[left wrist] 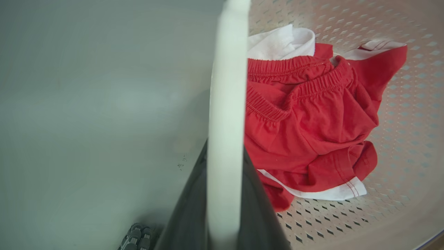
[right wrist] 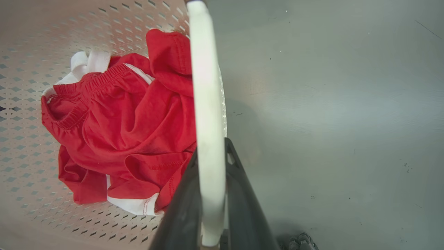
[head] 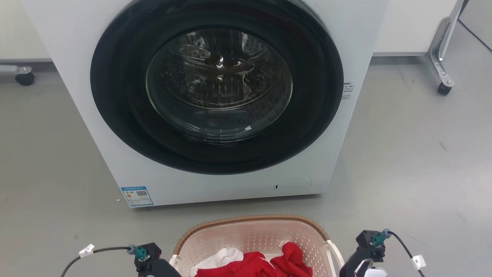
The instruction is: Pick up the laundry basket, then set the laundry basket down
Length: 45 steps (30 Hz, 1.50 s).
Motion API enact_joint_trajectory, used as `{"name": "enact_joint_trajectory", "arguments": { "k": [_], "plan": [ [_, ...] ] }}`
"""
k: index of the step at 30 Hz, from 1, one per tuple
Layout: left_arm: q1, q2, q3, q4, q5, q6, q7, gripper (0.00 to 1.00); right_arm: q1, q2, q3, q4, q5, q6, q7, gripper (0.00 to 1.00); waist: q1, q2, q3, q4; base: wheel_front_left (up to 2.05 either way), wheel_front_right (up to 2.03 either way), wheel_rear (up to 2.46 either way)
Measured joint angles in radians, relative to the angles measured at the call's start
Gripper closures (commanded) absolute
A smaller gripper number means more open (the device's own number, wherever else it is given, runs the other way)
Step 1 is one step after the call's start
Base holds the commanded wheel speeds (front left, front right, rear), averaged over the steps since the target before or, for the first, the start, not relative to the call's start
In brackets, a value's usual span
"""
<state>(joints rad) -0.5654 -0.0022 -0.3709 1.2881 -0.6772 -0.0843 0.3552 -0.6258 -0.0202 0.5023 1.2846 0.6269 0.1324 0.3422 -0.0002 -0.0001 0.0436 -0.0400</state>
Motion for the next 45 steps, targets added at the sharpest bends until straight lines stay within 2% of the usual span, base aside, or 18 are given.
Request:
{"name": "enact_joint_trajectory", "arguments": {
  "k": [14,45],
  "plan": [
    [0.089,0.0,-0.043,-0.016,-0.057,0.023,0.03,1.0,0.084,0.003,0.002,0.005,0.017,0.0,0.01,1.0,0.0001,0.0,-0.07,0.01,0.0,0.0,0.0],
    [0.124,0.01,-0.122,-0.077,-0.141,0.076,0.057,1.0,0.099,-0.001,0.011,0.008,0.033,0.0,0.018,1.0,0.0002,0.0001,-0.079,0.018,0.0,0.0,0.0]
  ]
}}
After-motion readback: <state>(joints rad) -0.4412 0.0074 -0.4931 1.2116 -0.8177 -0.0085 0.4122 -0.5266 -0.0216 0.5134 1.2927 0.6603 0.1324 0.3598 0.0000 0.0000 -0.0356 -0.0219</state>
